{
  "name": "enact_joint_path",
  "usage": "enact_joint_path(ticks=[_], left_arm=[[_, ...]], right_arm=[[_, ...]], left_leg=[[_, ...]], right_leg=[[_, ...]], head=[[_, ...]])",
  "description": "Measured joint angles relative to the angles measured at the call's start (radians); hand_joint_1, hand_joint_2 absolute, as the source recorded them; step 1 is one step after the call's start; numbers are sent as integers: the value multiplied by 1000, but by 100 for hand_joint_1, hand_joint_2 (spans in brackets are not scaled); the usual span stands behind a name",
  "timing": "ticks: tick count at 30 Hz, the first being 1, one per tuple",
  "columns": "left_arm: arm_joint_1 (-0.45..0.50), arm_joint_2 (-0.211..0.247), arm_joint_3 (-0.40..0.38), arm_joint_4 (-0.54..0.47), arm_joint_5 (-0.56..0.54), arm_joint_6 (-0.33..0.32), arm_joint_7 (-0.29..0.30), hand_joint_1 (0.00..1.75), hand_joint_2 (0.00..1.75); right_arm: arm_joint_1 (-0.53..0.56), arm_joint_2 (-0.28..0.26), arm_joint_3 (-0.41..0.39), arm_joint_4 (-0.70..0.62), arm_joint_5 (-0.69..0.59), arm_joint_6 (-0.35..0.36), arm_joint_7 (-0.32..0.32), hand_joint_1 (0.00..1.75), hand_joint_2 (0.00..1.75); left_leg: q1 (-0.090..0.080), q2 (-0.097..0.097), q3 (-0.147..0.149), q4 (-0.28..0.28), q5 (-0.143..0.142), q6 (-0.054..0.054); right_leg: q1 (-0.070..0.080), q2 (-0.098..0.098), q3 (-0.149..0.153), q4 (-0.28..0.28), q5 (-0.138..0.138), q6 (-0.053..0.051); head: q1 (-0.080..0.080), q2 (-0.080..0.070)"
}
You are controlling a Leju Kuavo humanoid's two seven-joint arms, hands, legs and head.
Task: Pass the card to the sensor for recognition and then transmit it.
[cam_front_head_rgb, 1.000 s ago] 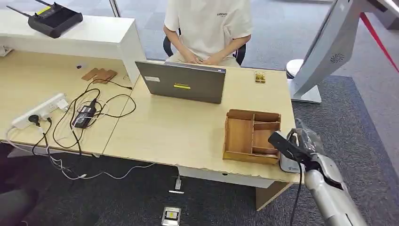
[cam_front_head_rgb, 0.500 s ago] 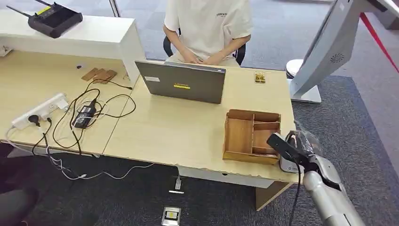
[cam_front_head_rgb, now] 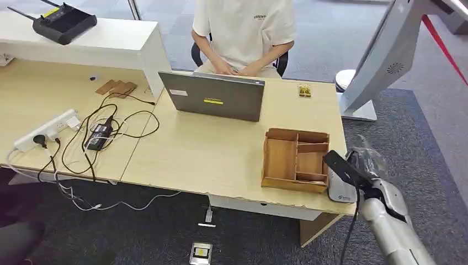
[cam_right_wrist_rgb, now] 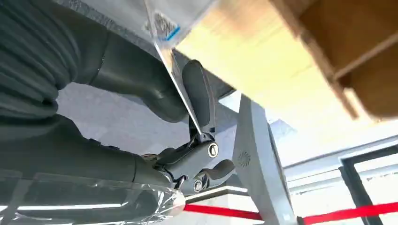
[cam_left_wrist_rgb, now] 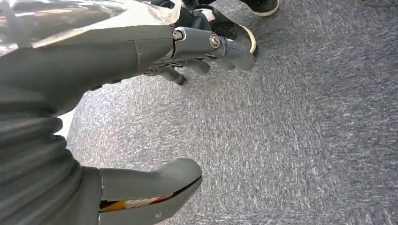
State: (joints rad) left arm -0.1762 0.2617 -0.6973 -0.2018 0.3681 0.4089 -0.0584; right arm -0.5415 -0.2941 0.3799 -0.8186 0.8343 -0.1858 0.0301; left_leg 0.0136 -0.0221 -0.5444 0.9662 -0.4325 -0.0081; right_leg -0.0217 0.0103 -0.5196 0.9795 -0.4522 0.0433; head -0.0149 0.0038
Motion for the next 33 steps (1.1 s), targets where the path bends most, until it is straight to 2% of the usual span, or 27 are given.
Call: enact_joint_path(ticks=[10,22,33], left_arm=[[0,0,0,0,3,0,3,0,175],[1,0,0,0,3,0,-1,0,175],[2,0,0,0,4,0,3,0,175]], right_arm=[[-7,-35,-21,-10,7,10,12,175,175],[6,-34,-21,18,21,20,13,175,175],[11,-19,-19,57,38,60,11,175,175]], left_leg=[[0,0,0,0,0,0],[0,0,0,0,0,0],[0,0,0,0,0,0]], right_leg=[[0,0,0,0,0,0],[0,0,0,0,0,0],[0,0,0,0,0,0]], head=[[0,0],[0,0],[0,0]])
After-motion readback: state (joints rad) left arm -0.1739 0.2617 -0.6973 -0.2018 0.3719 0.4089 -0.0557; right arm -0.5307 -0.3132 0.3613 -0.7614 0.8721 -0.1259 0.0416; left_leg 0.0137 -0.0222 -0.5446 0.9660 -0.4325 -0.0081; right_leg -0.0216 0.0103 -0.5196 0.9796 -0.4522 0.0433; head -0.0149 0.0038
